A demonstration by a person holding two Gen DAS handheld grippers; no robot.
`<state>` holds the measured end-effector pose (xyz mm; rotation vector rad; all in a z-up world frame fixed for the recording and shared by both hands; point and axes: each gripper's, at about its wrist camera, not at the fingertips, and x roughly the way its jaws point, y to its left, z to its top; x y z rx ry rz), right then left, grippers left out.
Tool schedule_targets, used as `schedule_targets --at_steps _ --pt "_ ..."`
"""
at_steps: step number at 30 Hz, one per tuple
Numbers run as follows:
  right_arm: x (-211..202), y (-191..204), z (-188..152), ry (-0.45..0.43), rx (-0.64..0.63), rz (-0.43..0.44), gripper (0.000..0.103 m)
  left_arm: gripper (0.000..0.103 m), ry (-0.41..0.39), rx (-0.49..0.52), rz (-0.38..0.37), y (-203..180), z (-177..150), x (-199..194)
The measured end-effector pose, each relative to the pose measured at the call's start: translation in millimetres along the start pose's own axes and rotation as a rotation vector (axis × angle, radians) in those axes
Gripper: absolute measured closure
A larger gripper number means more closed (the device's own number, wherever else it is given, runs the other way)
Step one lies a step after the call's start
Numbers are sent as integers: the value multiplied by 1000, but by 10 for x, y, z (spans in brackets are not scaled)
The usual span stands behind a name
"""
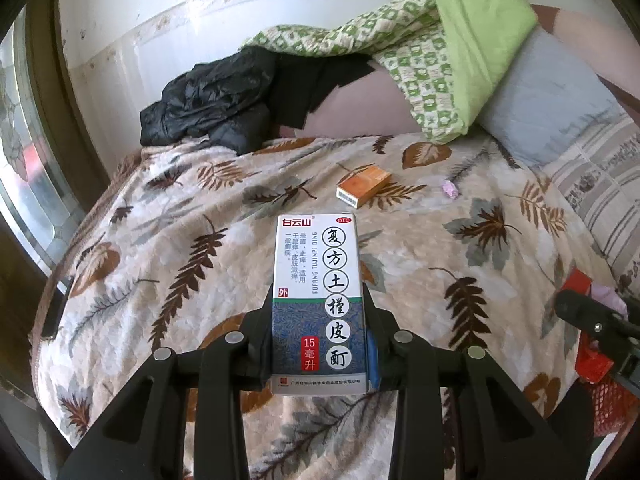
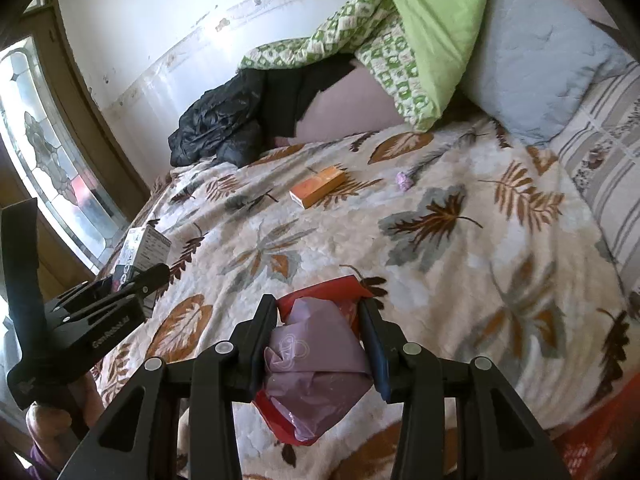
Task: Collect trash
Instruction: 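Carry the medicine box and pink-red wrapper over to the red basket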
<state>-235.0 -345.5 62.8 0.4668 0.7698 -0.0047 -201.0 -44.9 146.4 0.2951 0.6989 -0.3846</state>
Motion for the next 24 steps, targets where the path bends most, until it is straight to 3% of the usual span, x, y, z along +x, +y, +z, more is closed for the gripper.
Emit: schedule_targets --at_steps 24 --pt "-585 -209 -178 -69 41 -91 58 70 -16 95 -101 -447 -93 -255"
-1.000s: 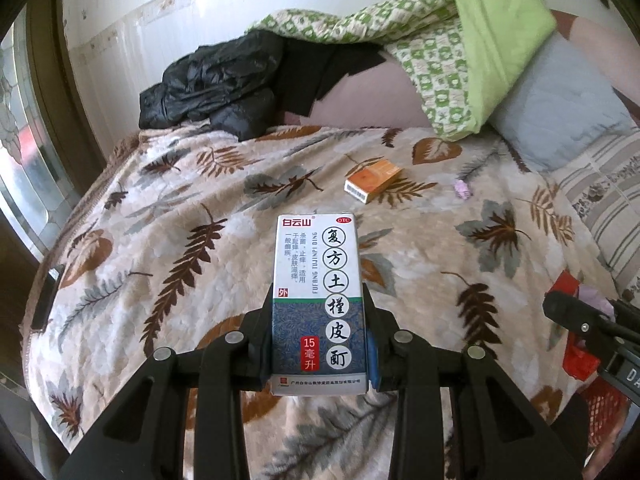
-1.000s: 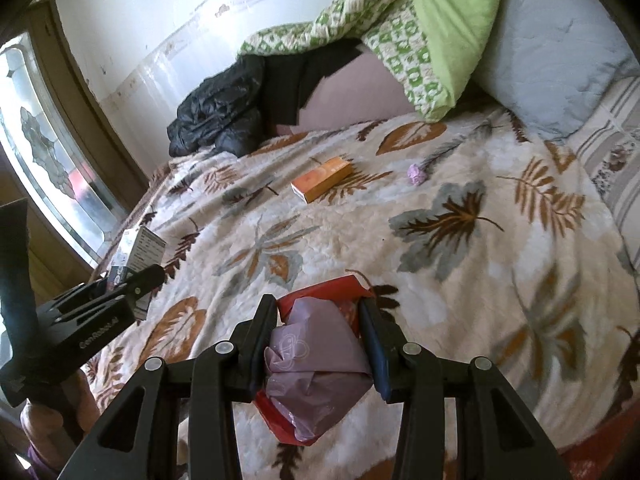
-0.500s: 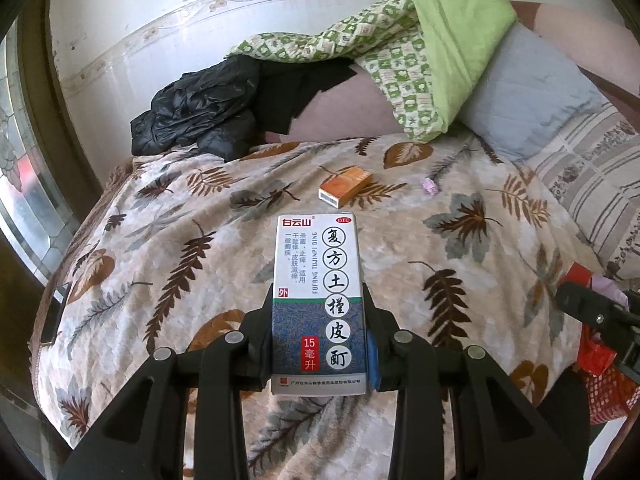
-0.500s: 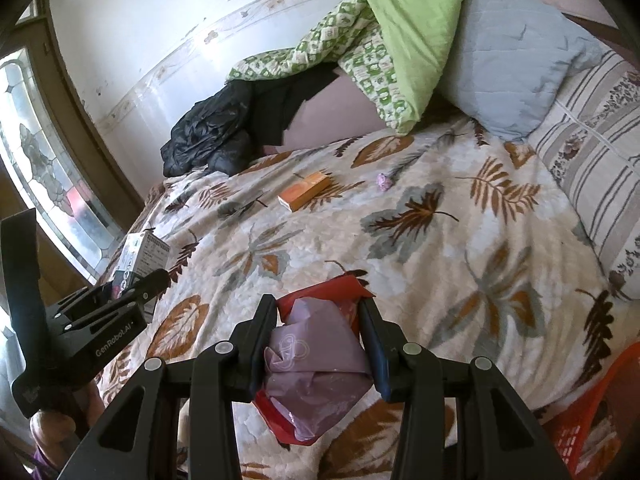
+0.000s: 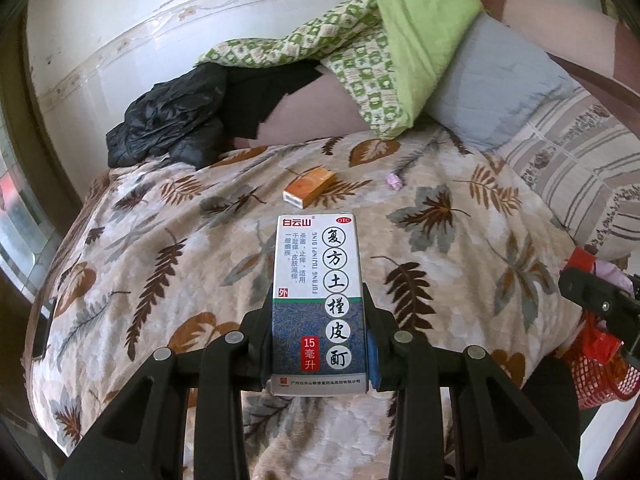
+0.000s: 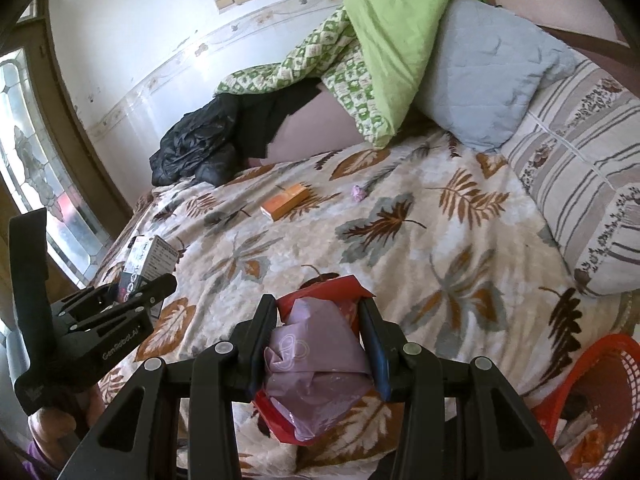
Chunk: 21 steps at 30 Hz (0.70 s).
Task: Collect trash
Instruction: 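Carry the medicine box and pink-red wrapper over to the red basket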
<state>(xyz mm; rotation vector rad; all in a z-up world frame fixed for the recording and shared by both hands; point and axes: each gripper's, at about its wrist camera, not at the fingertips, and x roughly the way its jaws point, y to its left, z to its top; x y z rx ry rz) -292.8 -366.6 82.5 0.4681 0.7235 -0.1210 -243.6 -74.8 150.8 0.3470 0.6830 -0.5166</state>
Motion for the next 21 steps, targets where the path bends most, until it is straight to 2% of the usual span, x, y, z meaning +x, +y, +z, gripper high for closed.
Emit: schedule_targets --at_steps 21 --pt "-227 -353 -62 -16 68 -66 58 70 11 105 -62 -418 14 79"
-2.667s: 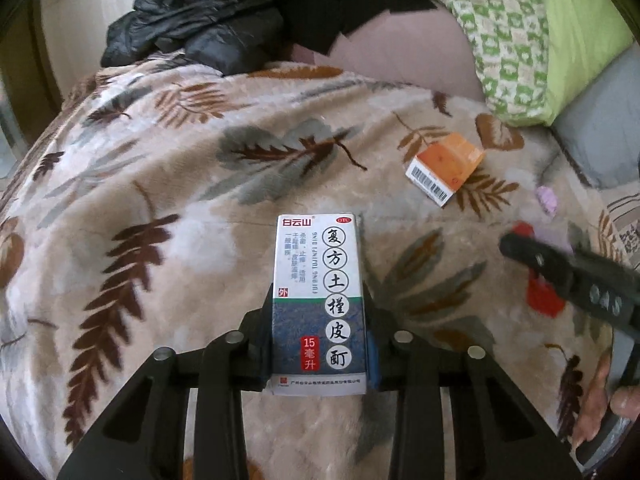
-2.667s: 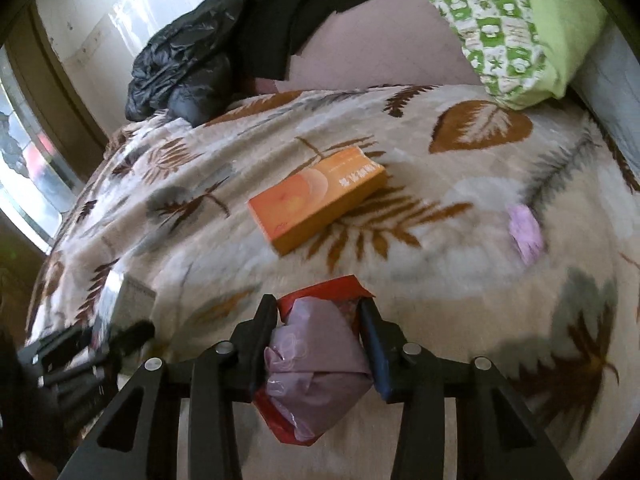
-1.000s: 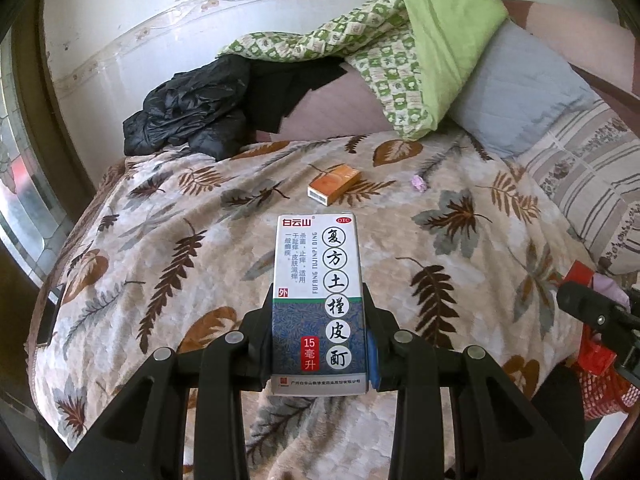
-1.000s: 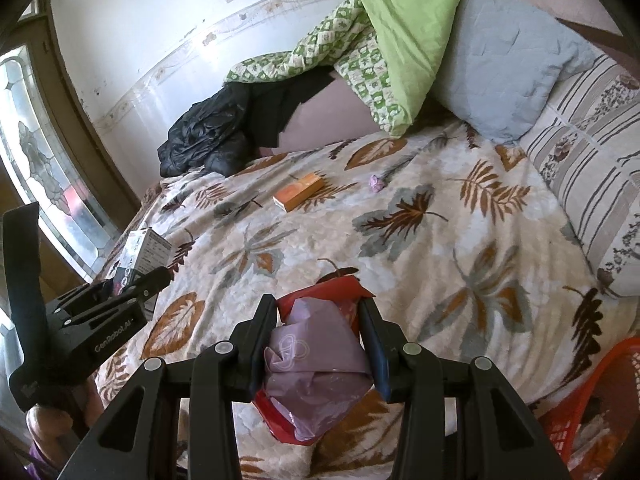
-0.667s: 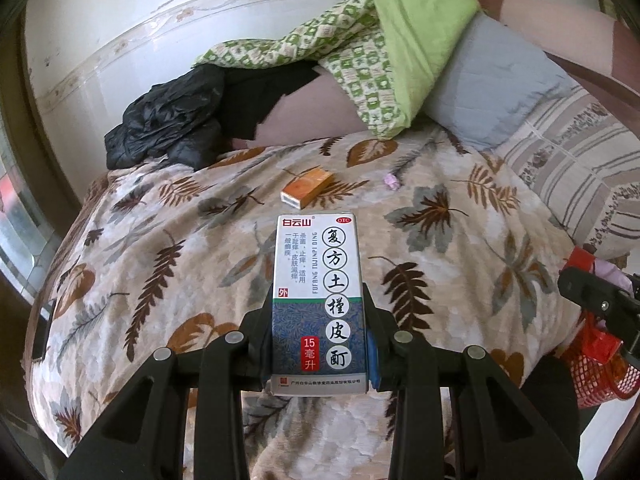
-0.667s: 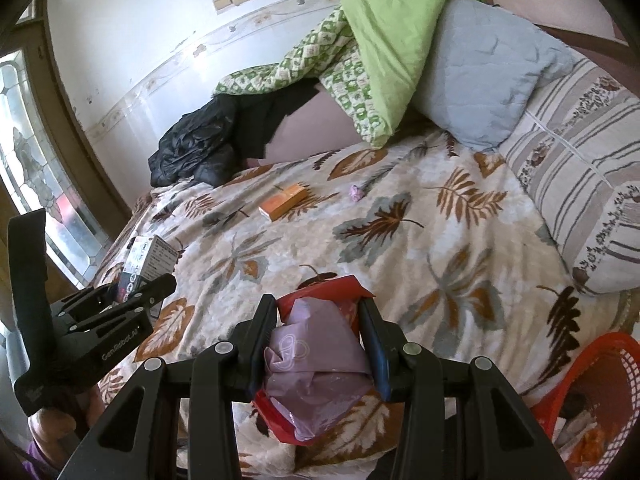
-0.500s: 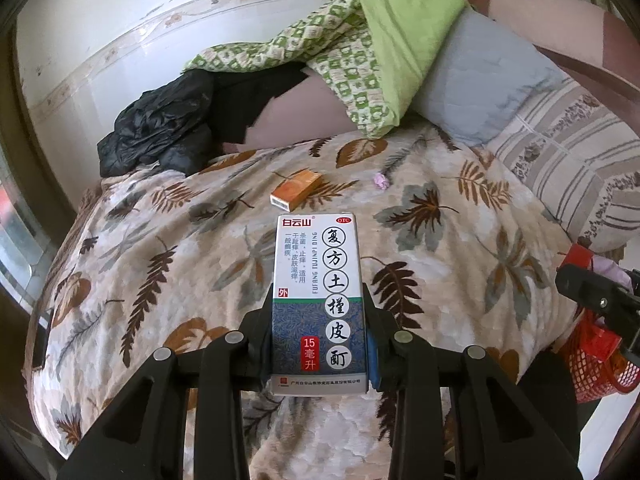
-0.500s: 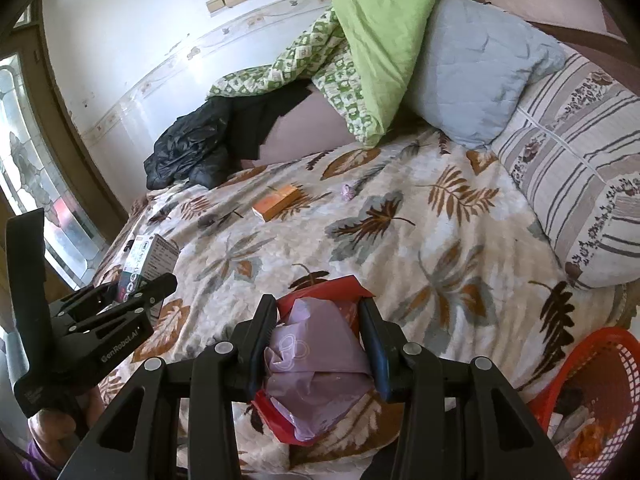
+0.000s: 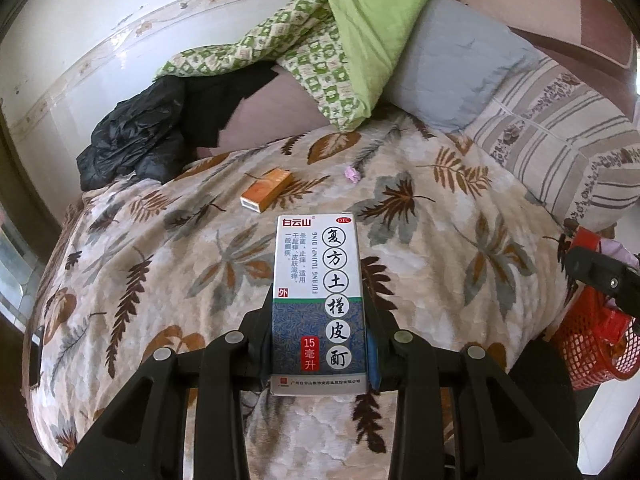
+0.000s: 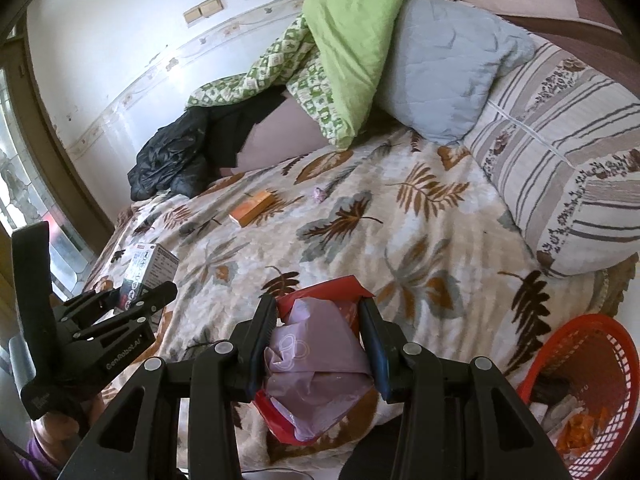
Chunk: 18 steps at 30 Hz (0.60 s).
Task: Collect trash
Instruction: 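Carry the medicine box and pink-red wrapper over to the red basket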
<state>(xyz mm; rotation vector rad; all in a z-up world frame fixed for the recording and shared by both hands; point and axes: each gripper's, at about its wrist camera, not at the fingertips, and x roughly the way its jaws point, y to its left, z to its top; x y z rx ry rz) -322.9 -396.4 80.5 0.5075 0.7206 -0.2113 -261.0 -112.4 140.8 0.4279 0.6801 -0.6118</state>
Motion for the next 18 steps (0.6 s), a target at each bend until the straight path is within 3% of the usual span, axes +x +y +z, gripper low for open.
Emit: schedule_targets --at_steps 18 --pt "-147 -459 -76 -5 75 -83 58 70 -13 95 -75 -497 124 36"
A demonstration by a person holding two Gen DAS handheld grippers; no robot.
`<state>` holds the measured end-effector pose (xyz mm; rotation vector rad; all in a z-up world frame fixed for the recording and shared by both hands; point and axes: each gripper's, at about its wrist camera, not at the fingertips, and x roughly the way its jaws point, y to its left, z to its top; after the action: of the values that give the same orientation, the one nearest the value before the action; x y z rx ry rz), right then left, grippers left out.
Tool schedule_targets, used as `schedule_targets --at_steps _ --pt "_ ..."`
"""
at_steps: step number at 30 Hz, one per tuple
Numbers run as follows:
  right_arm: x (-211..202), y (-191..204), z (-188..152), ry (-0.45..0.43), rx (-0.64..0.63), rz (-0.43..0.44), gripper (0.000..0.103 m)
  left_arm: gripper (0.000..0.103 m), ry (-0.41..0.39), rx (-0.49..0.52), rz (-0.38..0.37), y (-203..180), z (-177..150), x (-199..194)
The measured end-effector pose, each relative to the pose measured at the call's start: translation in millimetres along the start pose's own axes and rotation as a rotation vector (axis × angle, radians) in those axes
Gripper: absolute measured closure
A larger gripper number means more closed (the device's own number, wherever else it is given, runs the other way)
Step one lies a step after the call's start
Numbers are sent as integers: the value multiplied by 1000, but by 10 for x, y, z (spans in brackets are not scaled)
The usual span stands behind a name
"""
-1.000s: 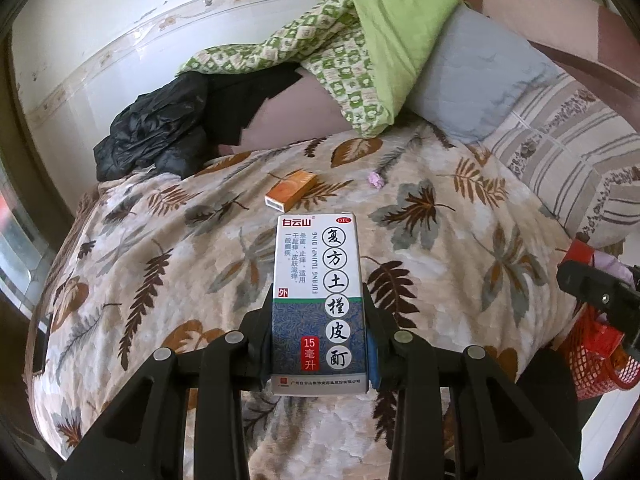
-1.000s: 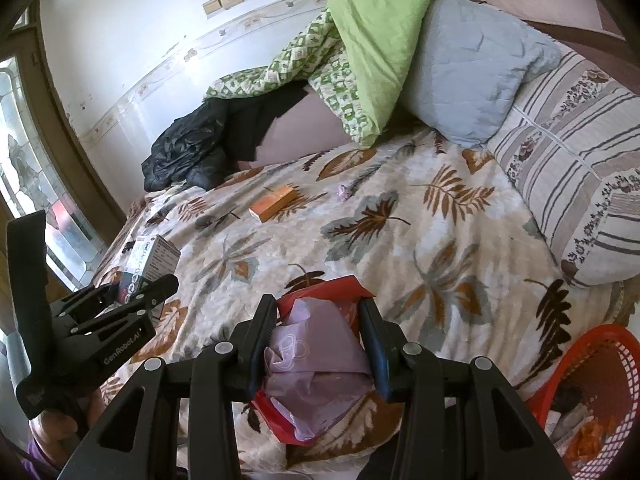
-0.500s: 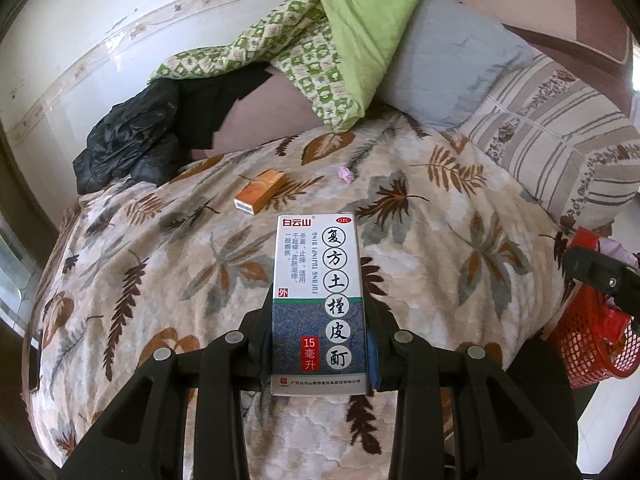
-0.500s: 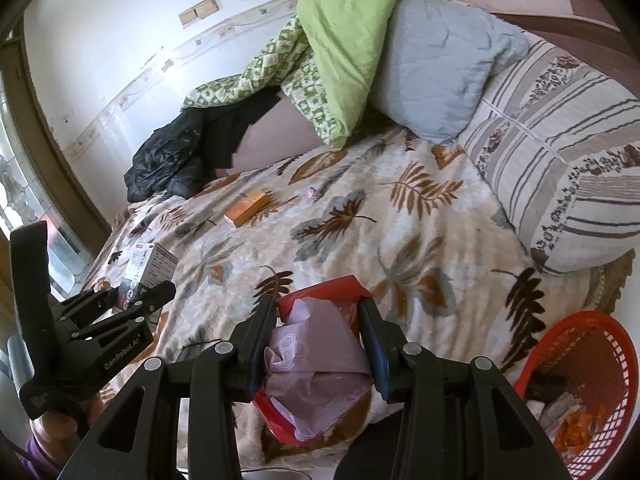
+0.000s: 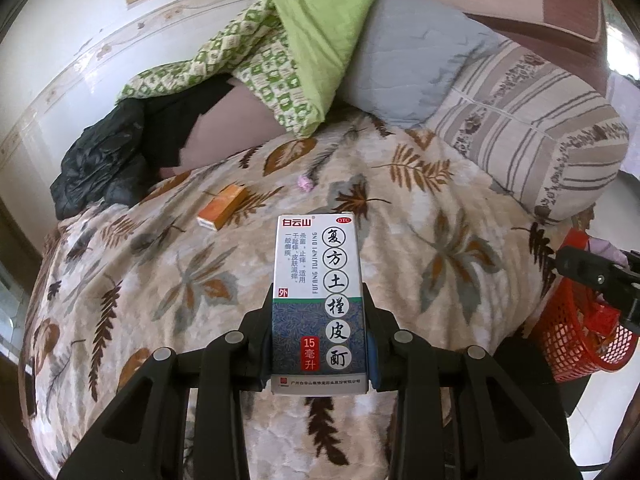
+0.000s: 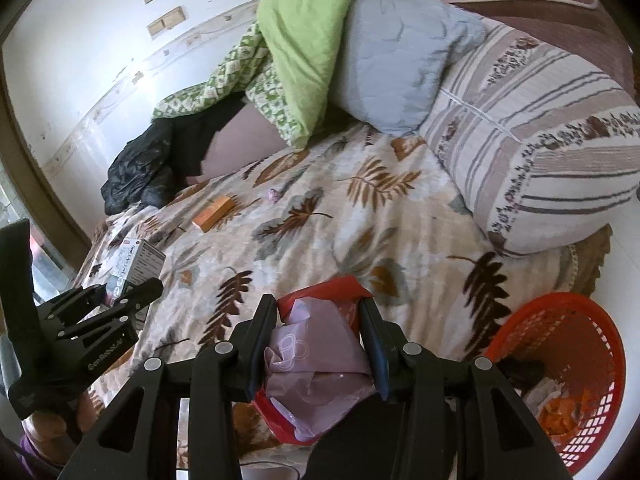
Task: Collect trash
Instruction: 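Carry the medicine box and pink-red wrapper over to the red basket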
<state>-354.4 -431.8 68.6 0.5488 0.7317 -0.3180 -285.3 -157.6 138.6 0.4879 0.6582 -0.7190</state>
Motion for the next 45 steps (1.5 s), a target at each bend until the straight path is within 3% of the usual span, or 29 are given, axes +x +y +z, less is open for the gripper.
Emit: schedule_targets --at_steps 26,39,45 --pt "-305 -851 -162 -36 164 -133 58 70 -26 169 -126 -946 196 40" --pt "-706 -1562 -379 -70 300 -262 58 70 -26 294 -311 -1865 391 17" --pt "-806 -1839 -495 -75 359 -296 58 70 24 316 -424 -2283 425 122"
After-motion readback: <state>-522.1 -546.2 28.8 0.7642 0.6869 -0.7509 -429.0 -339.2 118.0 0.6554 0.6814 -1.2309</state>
